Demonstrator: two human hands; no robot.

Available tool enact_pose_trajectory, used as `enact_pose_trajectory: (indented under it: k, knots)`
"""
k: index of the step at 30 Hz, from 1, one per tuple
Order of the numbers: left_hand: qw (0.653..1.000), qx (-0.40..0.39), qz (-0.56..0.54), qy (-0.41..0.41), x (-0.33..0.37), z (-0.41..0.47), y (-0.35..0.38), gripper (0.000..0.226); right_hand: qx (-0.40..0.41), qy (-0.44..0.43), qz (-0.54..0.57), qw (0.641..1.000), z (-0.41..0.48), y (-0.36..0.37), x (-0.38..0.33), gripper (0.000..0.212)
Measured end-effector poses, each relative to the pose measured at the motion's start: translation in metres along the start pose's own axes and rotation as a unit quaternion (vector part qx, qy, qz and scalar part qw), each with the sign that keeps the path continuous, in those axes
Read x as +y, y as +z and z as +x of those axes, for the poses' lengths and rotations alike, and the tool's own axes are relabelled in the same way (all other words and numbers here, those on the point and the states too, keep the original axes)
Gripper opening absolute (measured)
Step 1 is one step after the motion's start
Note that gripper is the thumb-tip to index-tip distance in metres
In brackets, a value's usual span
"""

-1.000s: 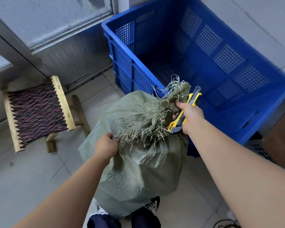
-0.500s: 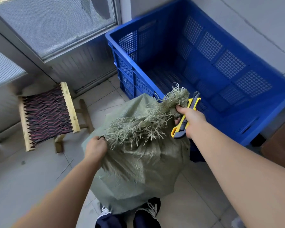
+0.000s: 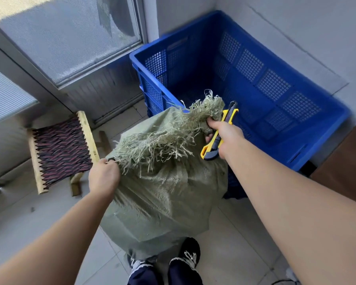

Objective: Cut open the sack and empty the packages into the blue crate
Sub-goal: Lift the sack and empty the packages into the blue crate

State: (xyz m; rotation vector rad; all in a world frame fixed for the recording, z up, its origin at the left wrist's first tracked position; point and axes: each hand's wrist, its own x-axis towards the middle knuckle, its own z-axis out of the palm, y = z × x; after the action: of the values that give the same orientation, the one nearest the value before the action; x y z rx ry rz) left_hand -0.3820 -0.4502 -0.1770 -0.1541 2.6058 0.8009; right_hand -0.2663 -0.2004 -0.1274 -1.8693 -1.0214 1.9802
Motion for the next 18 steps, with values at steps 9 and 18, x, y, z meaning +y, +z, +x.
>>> enact_pose_trajectory:
  k: [9, 18]
  knots:
    - [0.997, 0.025, -0.02, 0.067, 0.032, -0.013, -0.04, 0.034, 0.007, -0.021, 0.019, 1.0, -0.033, 0.006, -0.03, 0.033]
    - [0.996, 0.019, -0.045, 0.077, 0.053, -0.021, -0.078, 0.034, 0.007, -0.05, 0.024, 0.998, -0.072, 0.021, -0.066, 0.033]
